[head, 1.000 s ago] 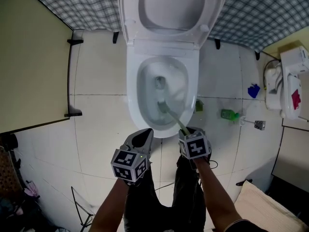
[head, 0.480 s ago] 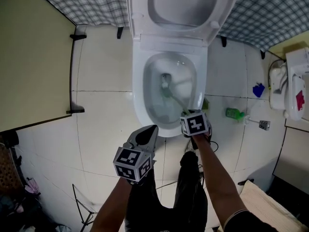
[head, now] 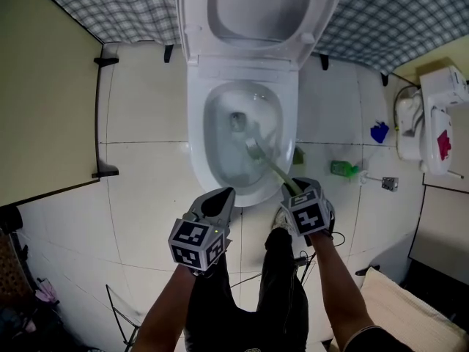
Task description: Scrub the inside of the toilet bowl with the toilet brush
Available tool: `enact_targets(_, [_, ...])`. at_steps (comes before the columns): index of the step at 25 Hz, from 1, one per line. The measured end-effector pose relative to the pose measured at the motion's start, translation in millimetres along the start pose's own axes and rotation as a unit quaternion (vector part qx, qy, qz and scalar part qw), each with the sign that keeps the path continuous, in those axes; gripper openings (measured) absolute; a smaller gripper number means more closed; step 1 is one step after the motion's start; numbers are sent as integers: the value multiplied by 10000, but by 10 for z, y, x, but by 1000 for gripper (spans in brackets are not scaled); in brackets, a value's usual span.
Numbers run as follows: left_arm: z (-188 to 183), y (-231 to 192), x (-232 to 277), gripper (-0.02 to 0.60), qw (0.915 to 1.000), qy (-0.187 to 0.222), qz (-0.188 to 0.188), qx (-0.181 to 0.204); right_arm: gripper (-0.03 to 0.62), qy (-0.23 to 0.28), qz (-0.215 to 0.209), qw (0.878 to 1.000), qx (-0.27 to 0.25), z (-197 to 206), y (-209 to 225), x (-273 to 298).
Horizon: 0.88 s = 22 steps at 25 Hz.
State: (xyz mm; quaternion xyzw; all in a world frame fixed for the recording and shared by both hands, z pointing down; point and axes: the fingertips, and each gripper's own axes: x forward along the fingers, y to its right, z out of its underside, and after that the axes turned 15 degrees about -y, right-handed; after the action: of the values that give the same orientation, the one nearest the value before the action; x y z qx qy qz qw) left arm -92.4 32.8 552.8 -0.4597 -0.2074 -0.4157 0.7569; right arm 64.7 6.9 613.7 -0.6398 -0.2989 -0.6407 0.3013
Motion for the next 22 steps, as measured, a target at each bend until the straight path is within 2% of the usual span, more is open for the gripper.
enact_targets(5, [5,-22,6,9,10000,2,-22,-60,101,-254,401,9979,-441,-99,88,87])
enact_targets(10, [47,-55,12,9,9999,38,22,-168,101,-374,281,9973,-563,-425,29,391])
enact_targets(16, [12,-173,-21,9,9995,116,-50,-291,101,-510,419,9949,-763,-736,77,721])
enact_targets(22, [-74,-245,-31,9,9994,146,-75,-302,101,-471,599,9945,-716,-693,246,459])
